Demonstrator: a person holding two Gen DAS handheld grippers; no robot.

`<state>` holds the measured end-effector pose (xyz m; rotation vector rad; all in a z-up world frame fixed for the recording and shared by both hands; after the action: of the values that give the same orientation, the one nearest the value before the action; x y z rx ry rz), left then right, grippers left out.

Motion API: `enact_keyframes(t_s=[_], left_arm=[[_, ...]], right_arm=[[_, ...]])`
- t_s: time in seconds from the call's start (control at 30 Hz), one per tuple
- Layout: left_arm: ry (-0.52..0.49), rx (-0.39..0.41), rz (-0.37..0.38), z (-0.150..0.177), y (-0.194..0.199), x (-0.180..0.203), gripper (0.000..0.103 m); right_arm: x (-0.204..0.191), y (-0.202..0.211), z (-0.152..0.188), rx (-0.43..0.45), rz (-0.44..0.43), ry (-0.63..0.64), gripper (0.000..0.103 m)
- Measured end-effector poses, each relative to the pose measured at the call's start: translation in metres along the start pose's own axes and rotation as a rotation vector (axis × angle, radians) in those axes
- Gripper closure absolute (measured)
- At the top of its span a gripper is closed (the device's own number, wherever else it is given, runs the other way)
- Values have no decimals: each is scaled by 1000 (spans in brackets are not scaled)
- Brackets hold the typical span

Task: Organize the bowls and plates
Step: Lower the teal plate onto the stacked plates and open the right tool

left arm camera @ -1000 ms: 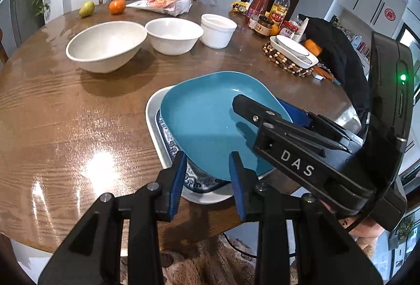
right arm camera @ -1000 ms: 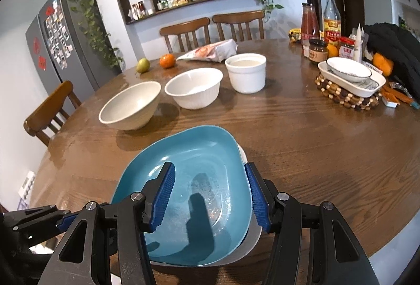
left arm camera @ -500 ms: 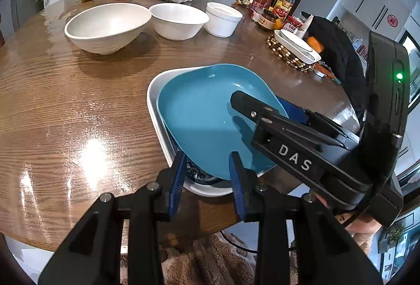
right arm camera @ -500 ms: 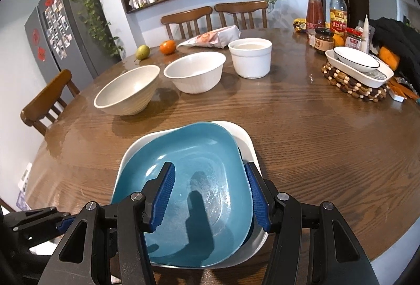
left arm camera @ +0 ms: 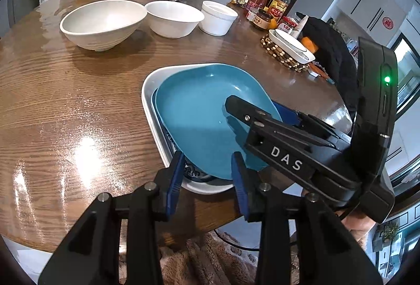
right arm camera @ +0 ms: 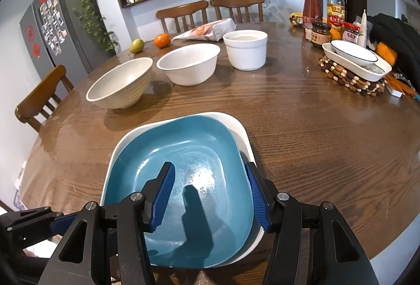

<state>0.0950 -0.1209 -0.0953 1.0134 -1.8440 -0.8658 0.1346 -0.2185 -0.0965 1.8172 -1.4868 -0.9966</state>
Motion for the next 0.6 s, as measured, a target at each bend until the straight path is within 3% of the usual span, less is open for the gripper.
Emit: enact_keyframes(t_s=[0.13, 0.27, 0.6], left_arm=[[4, -8, 19, 1, 1, 0, 66], [-2, -14, 63, 2, 3, 4, 56], [21, -3, 50, -4, 4, -1, 52]], right_arm=[[-1, 0, 0, -2, -6, -3, 46], [0, 0, 1, -8, -17, -7, 46], [1, -2, 0, -18, -8, -7, 46]])
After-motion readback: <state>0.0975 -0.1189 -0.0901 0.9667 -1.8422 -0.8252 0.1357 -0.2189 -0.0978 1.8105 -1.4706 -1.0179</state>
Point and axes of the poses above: each gripper's, at about its wrist camera, not at the fingertips, and y roughly against the way its jaws point, x to its right, z to its underside, the point moved 9 cm from there along -y, roughly the way its jaws point, and after that the axes turned 12 degrees about -x, right-handed, at the moved point
